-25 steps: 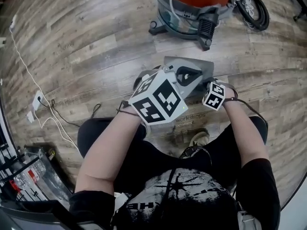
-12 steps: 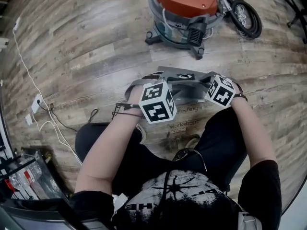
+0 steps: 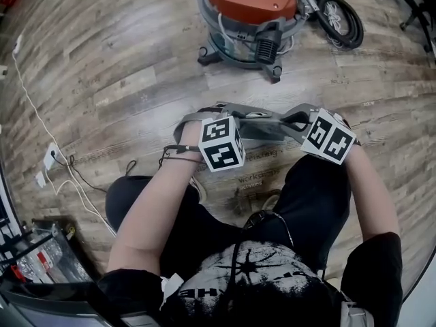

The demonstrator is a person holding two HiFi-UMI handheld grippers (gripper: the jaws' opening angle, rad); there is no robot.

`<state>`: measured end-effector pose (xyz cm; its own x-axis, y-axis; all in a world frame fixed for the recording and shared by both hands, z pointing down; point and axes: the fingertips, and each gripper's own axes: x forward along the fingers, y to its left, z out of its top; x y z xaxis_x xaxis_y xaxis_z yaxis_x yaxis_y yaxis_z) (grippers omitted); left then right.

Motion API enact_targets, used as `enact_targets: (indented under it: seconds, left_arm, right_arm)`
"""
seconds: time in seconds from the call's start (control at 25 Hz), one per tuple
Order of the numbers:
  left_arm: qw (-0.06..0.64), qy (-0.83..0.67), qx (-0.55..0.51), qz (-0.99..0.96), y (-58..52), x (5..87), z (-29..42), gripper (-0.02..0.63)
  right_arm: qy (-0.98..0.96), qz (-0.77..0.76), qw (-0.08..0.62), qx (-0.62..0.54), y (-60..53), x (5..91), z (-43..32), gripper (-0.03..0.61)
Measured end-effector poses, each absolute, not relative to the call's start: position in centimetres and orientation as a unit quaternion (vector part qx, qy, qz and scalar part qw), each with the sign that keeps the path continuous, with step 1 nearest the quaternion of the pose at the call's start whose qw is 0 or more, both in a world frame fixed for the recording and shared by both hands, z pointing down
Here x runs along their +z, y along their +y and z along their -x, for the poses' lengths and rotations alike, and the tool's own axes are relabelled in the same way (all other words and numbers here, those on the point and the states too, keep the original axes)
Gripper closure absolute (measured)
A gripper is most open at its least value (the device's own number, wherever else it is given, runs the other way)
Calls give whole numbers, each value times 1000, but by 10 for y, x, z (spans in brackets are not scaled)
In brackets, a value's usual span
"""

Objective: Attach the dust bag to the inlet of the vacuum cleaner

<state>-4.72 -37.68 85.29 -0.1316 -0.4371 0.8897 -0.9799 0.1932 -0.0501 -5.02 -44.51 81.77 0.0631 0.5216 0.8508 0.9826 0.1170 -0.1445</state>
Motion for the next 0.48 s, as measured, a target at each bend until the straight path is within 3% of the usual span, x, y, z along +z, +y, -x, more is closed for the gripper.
enact_targets:
  seconds: [0.36, 0.48]
  left_arm:
    - [379, -676, 357, -522, -379, 840, 59, 581]
    - [375, -682, 357, -516, -377, 829, 66, 583]
  right_arm:
    - [-633, 597, 396, -293, -447, 809, 60, 558]
    - [-634, 606, 383, -289, -444, 795, 61, 523]
